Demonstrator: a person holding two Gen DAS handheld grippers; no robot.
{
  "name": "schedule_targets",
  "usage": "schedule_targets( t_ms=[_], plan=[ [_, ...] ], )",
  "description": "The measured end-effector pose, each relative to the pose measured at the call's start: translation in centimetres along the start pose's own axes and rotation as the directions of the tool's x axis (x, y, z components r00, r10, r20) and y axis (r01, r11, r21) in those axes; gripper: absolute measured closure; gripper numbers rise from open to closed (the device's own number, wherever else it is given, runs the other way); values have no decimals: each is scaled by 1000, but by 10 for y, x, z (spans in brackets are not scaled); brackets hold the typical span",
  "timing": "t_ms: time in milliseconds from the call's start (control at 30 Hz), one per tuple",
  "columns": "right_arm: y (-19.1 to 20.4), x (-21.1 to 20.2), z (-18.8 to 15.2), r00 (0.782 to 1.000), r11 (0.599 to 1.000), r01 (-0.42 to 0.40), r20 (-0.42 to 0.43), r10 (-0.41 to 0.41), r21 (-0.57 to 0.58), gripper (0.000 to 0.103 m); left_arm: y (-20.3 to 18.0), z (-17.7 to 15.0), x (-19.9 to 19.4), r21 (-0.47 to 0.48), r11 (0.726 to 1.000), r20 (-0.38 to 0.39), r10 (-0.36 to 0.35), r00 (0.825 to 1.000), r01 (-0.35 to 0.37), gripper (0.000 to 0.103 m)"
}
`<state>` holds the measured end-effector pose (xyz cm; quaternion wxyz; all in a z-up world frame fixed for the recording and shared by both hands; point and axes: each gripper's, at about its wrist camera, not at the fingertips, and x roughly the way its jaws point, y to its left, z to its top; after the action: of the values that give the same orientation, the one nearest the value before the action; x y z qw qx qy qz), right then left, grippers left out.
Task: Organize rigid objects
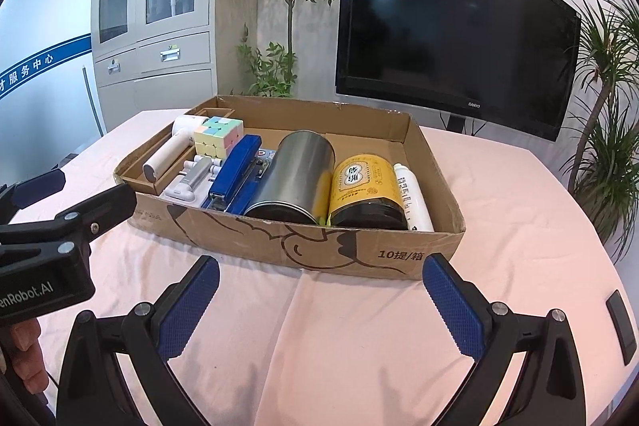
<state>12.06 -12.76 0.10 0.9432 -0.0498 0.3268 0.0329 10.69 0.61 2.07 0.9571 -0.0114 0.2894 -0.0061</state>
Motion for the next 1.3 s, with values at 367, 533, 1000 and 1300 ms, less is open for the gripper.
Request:
schedule_targets(
  t_ms=[367, 533, 1000, 1300],
  plan=[
    [0, 8, -2, 1000, 1000, 3, -11, -3, 11, 1, -2, 0, 8, 8, 1000, -12, -8, 1000, 8, 0],
    [-1, 9, -2, 1000, 1000, 8, -14, -8, 14, 1, -3, -1, 10, 8, 1000, -15, -13, 1000, 13, 0],
    [0, 10, -3, 1000, 1000, 12, -15, -11, 15, 1, -2, -2, 11, 6, 1000, -14, -4, 1000, 4, 0],
    [1, 11, -3, 1000, 1000, 19, -18, -18, 23, 1, -3, -2, 13, 9, 1000, -16, 9, 1000, -8, 0]
  ],
)
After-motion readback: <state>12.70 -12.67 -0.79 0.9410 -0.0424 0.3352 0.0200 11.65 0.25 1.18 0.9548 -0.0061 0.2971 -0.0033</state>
